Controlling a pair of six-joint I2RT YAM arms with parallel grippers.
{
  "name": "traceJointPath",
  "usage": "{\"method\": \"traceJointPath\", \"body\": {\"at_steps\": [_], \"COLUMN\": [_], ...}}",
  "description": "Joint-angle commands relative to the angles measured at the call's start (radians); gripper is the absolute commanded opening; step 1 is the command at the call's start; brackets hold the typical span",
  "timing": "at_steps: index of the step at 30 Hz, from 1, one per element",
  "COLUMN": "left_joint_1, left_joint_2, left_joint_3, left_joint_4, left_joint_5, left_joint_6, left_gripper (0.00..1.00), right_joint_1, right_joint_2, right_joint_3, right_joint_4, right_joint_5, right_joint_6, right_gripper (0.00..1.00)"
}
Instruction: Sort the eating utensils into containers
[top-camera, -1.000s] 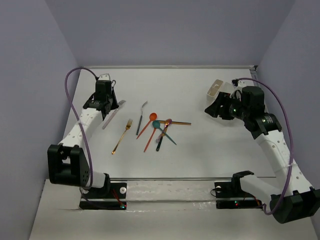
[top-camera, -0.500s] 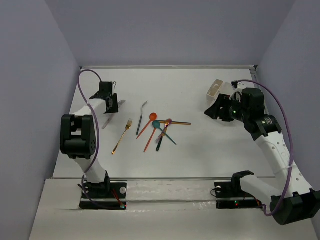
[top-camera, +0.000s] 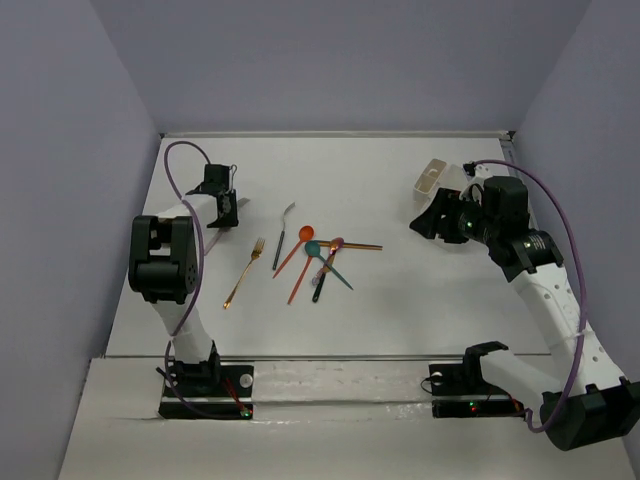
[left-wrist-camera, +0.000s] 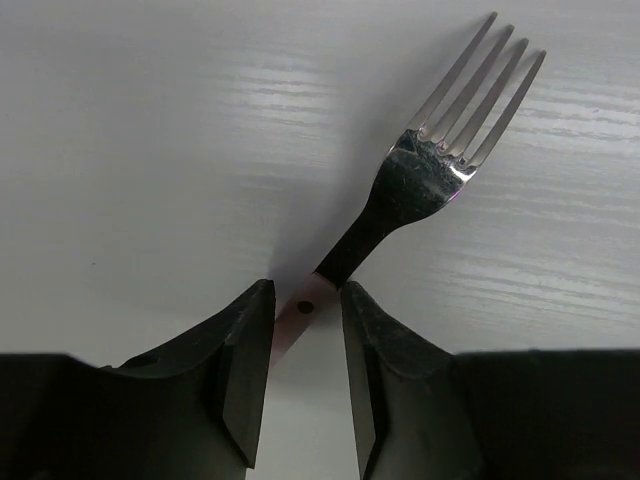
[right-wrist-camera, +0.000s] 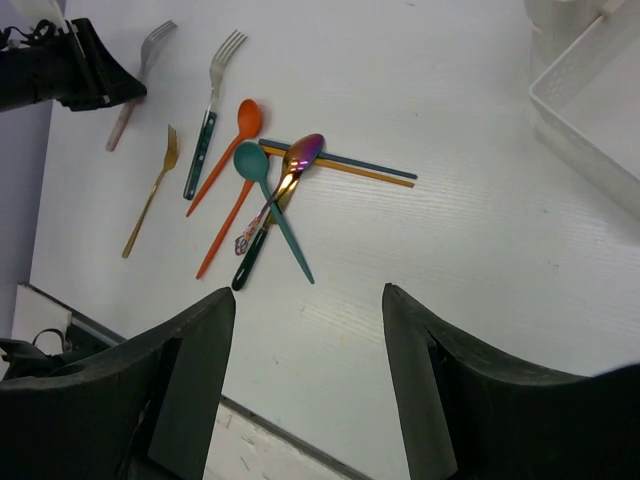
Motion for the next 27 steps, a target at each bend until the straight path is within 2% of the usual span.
{"method": "traceJointPath", "body": {"at_steps": [1, 2, 4, 5, 6, 7, 11, 15, 18, 19, 21, 25, 27], "left_joint_1": [0.0, 0.0, 0.0, 0.0, 0.0, 0.0, 0.0, 0.0, -0.012, -0.021, -0.046, -0.174, -0.231], "left_joint_2": [0.007, 0.007, 0.009, 0.01, 0.012, 0.013, -0.007, -0.135, -0.268, -0.306, -0.399, -0.536, -0.603], "left_joint_3": [-0.044, -0.055, -0.078, -0.083, -0.084, -0.084, -0.081, -0.041, -0.011, 0.009, 0.022, -0.036, -0.102], "left_joint_4": [0.03, 0.033, 0.049, 0.051, 0.054, 0.054, 0.057, 0.05, 0.043, 0.045, 0.049, 0.085, 0.138], "left_joint_5": [0.003, -0.002, -0.011, -0.012, -0.012, -0.012, -0.011, 0.027, 0.127, 0.22, 0.302, 0.493, 0.527], "left_joint_6": [0.002, 0.0, -0.003, -0.004, -0.007, -0.01, -0.015, -0.038, -0.073, -0.082, -0.099, -0.159, -0.225], "left_gripper": [0.42, 0.41, 0.32, 0.26, 0.13, 0.06, 0.06, 0.06, 0.06, 0.06, 0.06, 0.06, 0.06], "right_joint_1": [0.001, 0.001, 0.001, 0.001, 0.001, 0.001, 0.001, 0.001, 0.001, 0.01, 0.038, 0.107, 0.138], "right_joint_2": [-0.02, -0.021, -0.023, -0.023, -0.023, -0.021, -0.002, 0.037, 0.067, 0.09, 0.115, 0.187, 0.218], "right_joint_3": [-0.002, -0.002, -0.005, -0.005, -0.006, -0.008, -0.008, 0.008, 0.038, 0.047, 0.075, 0.201, 0.241], "right_joint_4": [0.012, 0.012, 0.018, 0.021, 0.024, 0.028, 0.058, 0.116, 0.167, 0.179, 0.21, 0.242, 0.259], "right_joint_5": [0.014, 0.015, 0.018, 0.02, 0.015, 0.011, -0.051, -0.13, -0.192, -0.201, -0.204, -0.169, -0.155], "right_joint_6": [-0.002, 0.0, 0.005, 0.006, 0.008, 0.014, 0.035, 0.086, 0.119, 0.147, 0.162, 0.176, 0.189], "right_gripper": [0.66, 0.66, 0.66, 0.66, 0.66, 0.66, 0.67, 0.7, 0.71, 0.71, 0.71, 0.74, 0.74]}}
